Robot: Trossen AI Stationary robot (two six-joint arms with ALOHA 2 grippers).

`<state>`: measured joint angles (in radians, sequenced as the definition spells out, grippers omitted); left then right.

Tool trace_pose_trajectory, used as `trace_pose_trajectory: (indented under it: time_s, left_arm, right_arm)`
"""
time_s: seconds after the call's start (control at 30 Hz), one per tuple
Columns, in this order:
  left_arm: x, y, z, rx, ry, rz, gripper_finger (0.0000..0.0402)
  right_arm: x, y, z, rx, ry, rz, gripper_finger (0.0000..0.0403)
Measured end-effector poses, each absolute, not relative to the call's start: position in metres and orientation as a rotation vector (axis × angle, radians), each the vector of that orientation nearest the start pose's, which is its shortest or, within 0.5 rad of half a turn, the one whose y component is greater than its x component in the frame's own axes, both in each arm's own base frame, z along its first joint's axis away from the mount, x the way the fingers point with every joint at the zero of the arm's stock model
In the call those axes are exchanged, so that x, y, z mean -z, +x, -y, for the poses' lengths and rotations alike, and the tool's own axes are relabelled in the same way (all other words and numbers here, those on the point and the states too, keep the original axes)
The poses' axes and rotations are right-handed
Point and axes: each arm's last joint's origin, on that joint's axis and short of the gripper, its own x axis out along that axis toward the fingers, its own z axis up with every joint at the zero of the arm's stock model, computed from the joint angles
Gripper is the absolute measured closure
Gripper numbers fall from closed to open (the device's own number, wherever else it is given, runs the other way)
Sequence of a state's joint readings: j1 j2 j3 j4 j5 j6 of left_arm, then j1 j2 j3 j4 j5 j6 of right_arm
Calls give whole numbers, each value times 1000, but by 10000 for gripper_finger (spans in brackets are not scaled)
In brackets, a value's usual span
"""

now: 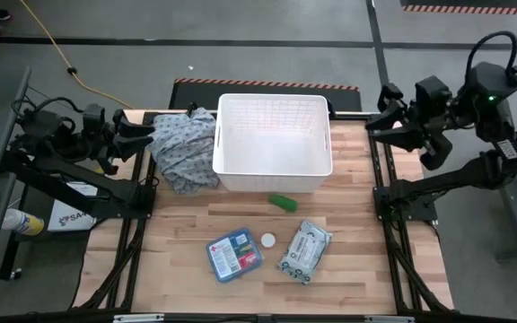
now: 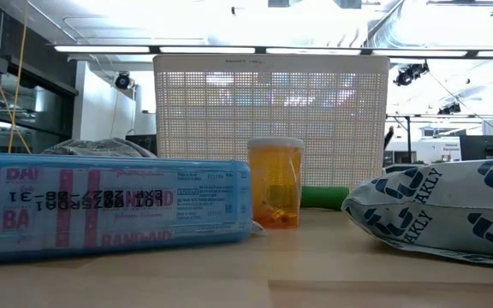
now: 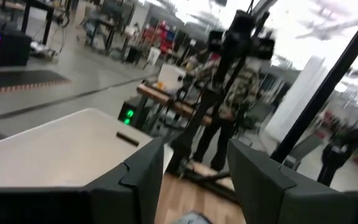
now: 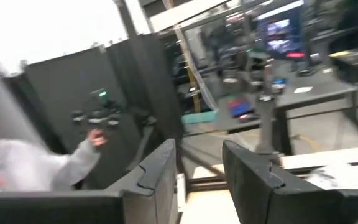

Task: Pick & place medical supplies in basket/bin
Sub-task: Put the blue mailer bag into the white bin

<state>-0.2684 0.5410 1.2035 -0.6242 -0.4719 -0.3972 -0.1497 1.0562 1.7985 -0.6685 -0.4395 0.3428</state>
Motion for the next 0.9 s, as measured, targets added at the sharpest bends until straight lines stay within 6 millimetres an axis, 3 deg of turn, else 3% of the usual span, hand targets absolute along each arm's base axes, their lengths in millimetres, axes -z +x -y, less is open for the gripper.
trace_pose_trajectory:
  time_s: [0.43,0.9]
  left_arm:
    - [-428,59,3,-267,-453,-200,190]
    - [-405,52,0,-394,-561,-406,190]
  right_arm:
    - [-538,143,8,-326,432,-114,279]
    - [-494,154,-2,-252,840,-638,279]
